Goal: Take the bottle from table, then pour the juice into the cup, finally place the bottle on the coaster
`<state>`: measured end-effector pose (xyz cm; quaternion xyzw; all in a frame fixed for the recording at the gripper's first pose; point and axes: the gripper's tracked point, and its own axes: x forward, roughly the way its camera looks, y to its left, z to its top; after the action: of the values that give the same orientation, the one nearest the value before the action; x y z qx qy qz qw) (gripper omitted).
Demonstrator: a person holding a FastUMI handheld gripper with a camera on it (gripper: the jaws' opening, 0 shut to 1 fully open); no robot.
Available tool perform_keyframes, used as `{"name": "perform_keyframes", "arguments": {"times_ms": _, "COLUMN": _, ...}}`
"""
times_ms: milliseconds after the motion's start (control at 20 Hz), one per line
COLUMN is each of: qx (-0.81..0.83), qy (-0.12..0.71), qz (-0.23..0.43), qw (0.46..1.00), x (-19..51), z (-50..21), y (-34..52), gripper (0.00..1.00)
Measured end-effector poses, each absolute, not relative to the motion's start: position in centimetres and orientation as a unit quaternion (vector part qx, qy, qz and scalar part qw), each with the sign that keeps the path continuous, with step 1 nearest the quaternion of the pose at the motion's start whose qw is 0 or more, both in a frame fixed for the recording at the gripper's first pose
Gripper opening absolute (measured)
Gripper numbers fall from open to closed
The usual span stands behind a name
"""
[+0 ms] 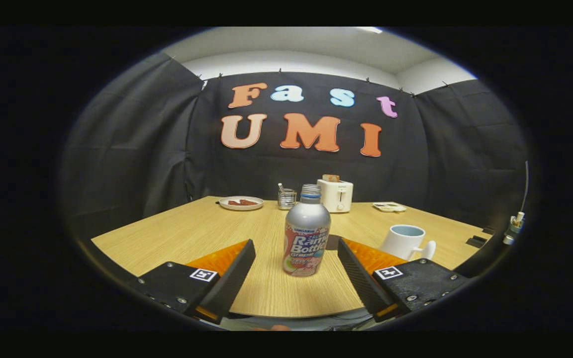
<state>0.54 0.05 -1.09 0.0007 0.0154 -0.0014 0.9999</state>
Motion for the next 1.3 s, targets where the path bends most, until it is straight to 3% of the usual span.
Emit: {"name": "perform_keyframes", "arguments": {"times_ms": 1300, "qx": 0.008, "qy": 0.098, "qz": 0.01, "qw": 0.995, "x": 7.7, "z": -5.6, "y": -0.2, "gripper": 0.99}}
